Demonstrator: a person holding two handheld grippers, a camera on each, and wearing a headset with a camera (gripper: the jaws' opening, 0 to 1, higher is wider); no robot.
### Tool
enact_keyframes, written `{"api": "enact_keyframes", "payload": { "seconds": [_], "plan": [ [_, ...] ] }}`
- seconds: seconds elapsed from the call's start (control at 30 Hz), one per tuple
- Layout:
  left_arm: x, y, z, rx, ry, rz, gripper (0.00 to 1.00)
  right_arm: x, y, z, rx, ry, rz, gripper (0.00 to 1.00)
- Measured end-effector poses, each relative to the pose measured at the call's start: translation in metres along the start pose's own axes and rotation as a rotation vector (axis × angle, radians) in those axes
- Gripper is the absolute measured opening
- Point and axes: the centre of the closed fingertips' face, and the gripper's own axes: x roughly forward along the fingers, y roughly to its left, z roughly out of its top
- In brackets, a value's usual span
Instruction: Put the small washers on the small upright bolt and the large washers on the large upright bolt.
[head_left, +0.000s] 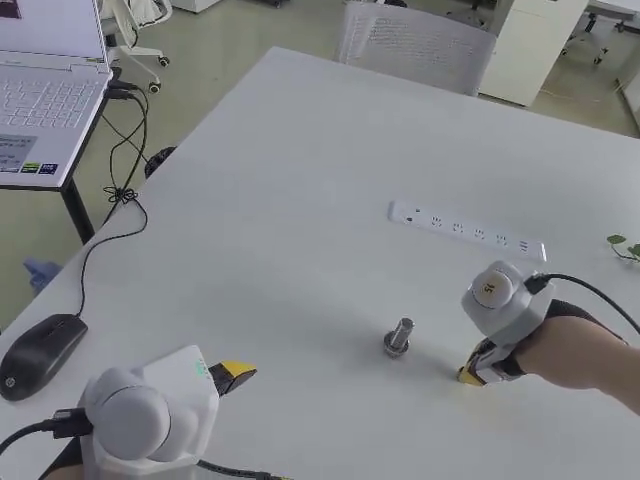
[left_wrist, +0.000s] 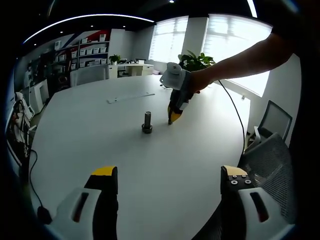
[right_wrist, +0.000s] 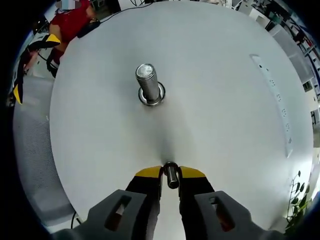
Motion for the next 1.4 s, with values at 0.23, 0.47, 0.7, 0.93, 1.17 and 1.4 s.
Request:
{"api": "enact_keyframes", "payload": {
  "seconds": [0.23, 0.47, 0.7, 0.93, 1.17, 1.4],
  "plan": [
    [0.0016, -0.0003, 0.0018, 0.0, -0.001, -0.005, 0.84, 0.0004, -0.0014, -0.0002, -0.008, -0.001, -0.001, 0.14],
    [0.0027, -0.0003, 0.0031, 0.0, -0.003, -0.003, 0.84, -0.0004, -0.0021, 0.0001, -0.019, 0.001, -0.006, 0.14],
    [0.0025, 0.0001, 0.0014, -0.003, 0.0, -0.002, 0.84, 0.0, -0.0019, -0.0003, -0.02, -0.001, -0.006, 0.14],
    [0.0029, -0.0028, 0.0016, -0.002, -0.002, -0.006, 0.84, -0.001, -0.0023, 0.0002, -0.017, -0.009, -0.006, 0.17],
    [0.0023, -0.0027, 0.0007, -0.001, 0.0, -0.003, 0.84, -0.0009, -0.0022, -0.0005, -0.015, -0.009, 0.001, 0.19],
    [0.002, -0.0038, 0.0005, -0.001, -0.001, -0.004, 0.84, -0.0048, -0.0031, 0.002, -0.019, -0.009, -0.001, 0.19]
  ]
}}
